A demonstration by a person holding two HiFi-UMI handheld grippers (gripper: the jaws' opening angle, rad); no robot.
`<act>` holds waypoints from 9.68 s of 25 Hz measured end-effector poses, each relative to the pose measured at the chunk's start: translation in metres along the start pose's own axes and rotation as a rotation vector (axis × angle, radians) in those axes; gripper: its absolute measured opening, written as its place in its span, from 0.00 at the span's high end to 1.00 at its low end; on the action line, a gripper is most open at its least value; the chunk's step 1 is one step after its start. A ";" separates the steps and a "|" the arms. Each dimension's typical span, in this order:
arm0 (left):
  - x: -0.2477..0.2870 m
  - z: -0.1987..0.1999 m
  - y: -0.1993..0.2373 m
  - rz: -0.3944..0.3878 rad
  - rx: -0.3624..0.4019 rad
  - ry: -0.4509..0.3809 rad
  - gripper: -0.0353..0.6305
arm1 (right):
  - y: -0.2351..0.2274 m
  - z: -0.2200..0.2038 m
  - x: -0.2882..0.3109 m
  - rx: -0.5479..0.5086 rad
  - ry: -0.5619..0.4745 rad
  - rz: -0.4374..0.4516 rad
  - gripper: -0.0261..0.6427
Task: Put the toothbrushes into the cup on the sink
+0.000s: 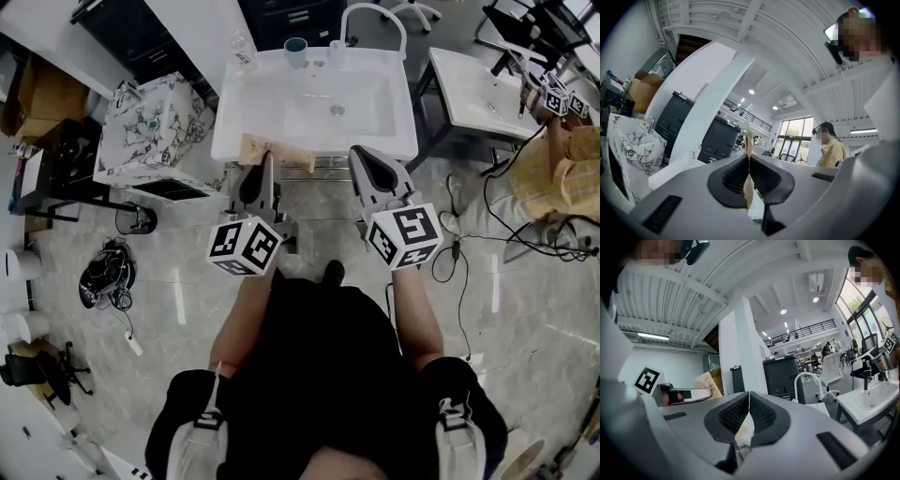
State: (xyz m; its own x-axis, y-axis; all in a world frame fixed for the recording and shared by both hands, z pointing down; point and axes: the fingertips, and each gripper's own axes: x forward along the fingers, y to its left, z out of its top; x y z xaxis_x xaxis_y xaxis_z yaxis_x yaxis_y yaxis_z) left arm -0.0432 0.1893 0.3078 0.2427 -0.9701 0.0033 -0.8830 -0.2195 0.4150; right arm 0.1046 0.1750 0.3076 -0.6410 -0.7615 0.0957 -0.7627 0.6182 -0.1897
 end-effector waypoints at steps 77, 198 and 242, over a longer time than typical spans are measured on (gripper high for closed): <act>0.193 0.026 0.175 -0.130 -0.074 0.123 0.91 | -0.048 -0.014 0.220 0.015 0.115 -0.234 0.91; 0.466 -0.113 0.267 0.098 -0.037 0.370 0.91 | -0.224 -0.072 0.405 0.156 0.341 -0.103 0.91; 0.465 -0.142 0.268 0.067 0.007 0.491 0.83 | -0.223 -0.068 0.403 0.152 0.333 -0.101 0.91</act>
State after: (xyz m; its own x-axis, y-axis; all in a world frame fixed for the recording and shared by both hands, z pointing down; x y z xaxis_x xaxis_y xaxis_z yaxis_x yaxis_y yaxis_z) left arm -0.1103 -0.3058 0.5494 0.3448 -0.8188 0.4590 -0.9054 -0.1611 0.3927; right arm 0.0110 -0.2565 0.4550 -0.5750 -0.6969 0.4287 -0.8181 0.4886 -0.3032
